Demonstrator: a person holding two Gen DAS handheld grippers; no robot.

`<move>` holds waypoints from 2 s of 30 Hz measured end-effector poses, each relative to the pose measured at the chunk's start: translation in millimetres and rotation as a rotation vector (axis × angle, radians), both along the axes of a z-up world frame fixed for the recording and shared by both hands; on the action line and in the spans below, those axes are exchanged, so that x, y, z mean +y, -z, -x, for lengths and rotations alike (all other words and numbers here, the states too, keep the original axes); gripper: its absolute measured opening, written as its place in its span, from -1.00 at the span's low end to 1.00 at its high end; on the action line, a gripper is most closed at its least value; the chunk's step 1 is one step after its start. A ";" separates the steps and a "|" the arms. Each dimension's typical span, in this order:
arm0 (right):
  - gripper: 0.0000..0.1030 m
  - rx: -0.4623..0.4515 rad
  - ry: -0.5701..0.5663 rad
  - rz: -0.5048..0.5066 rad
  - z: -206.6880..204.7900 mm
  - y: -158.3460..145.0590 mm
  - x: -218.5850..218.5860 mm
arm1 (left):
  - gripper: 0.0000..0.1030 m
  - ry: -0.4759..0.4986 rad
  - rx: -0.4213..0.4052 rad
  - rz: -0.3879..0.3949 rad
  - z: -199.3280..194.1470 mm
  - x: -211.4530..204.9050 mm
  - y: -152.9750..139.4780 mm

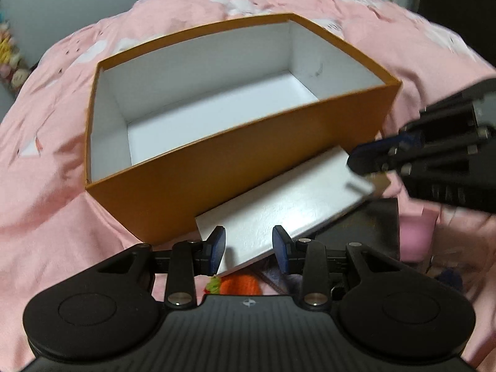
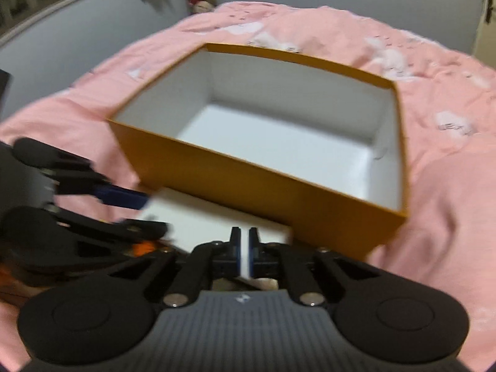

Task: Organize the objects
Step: 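Grasp the white rectangular box with the left tool while the right tool grasps the gold box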

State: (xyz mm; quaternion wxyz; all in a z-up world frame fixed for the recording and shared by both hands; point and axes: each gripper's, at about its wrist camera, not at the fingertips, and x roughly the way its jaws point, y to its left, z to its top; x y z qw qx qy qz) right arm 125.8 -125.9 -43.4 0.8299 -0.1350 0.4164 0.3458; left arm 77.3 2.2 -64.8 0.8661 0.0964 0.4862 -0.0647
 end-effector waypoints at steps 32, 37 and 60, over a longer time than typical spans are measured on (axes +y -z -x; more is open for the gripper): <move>-0.10 0.170 0.170 -0.048 -14.2 20.0 -38.5 | 0.16 0.488 -0.055 -0.505 1.4 -63.9 54.2; -0.05 0.174 0.178 -0.045 -12.1 20.9 -37.4 | 0.08 0.487 -0.079 -0.513 -0.2 -62.2 59.2; -0.72 0.144 0.207 -0.053 -10.2 16.9 -39.3 | -0.29 0.385 0.017 -0.103 -14.0 -32.9 2.5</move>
